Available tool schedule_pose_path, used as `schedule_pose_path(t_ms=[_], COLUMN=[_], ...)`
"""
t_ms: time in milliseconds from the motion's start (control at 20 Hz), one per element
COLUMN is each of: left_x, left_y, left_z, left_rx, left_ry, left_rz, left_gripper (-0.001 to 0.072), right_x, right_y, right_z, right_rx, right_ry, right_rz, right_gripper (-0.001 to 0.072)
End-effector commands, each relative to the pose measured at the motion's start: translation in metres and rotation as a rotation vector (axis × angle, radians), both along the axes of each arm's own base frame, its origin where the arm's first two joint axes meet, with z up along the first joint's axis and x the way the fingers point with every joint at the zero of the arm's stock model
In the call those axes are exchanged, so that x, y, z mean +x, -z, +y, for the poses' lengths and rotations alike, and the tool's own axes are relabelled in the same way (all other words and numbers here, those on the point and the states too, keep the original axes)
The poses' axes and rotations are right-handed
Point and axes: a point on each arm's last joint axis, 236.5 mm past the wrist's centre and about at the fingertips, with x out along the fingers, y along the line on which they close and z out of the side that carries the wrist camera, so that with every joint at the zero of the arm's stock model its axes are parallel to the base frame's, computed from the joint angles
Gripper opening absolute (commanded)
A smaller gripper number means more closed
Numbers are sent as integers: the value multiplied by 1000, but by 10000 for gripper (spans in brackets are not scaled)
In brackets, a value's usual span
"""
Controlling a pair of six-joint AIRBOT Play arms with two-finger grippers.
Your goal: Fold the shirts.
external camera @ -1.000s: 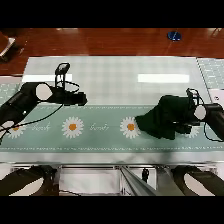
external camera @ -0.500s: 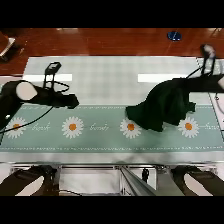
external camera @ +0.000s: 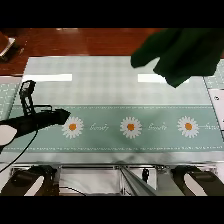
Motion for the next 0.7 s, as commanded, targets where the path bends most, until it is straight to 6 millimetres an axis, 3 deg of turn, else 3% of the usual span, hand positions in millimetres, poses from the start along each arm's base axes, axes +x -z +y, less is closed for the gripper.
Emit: schedule_pose_path(t_ms=[0,100,300,500,650], left_x=[-2,0,2,4,4], left_y=[-4,-6,-8,-9,-9], left_z=[3,3,3,3,3], left_rx=[-31,-42,-53,-56,-56], left_ry=[-37,-52,-64,-68,-67], left_rz=[-49,-58,-64,-72,-71], left_gripper=[506,506,506,506,506], right_x=[-34,-37,-42,-48,-30], right_y=[-61,-46,19,79,154], right_z=[19,28,57,133,188], right_rx=[17,0,-73,-177,-305], right_ry=[-87,-134,-286,-520,-563], right_rz=[-134,-69,183,360,533], right_gripper=[20,21,20,20,21])
